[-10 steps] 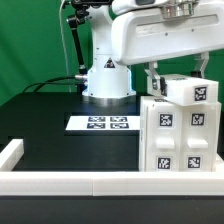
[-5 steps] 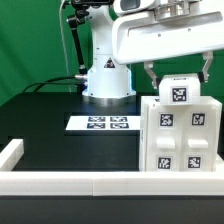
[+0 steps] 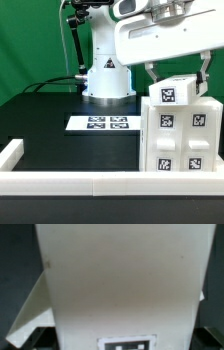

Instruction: Assemble cabinet

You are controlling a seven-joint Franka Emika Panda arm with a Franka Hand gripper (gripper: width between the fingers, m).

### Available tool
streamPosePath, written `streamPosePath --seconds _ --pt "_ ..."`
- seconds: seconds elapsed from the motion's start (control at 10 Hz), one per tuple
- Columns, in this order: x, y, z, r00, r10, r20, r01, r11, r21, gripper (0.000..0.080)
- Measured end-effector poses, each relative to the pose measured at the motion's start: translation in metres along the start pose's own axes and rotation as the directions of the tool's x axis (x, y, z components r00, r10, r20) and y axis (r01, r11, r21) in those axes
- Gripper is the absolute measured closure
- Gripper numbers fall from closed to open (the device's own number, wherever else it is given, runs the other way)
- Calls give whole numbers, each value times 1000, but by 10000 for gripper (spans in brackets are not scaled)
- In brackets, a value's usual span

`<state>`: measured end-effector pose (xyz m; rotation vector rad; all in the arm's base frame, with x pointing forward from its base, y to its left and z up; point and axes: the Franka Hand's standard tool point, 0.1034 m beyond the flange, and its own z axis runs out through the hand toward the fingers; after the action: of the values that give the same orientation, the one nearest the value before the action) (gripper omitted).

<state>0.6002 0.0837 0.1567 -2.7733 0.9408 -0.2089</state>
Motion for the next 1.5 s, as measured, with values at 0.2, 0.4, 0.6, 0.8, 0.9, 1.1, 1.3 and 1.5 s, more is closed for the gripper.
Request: streamPosePath --seconds 0.2,0.4,0.6,0.8,0.9,1.1,1.3,1.5 --pt "0 0 0 996 93 -1 -93 996 0 242" --pt "-5 -3 -1 925 379 0 -379 925 0 242" --pt "-4 1 0 818 575 14 -575 818 2 242" --pt "-2 3 1 702 711 32 -712 703 6 242" --pt "-3 2 1 631 775 36 -775 631 3 242" --pt "-3 3 1 530 847 37 -848 531 -6 242" --pt "-3 3 1 355 934 37 -935 355 -16 242" --pt "-2 4 1 270 962 45 -962 271 -22 242"
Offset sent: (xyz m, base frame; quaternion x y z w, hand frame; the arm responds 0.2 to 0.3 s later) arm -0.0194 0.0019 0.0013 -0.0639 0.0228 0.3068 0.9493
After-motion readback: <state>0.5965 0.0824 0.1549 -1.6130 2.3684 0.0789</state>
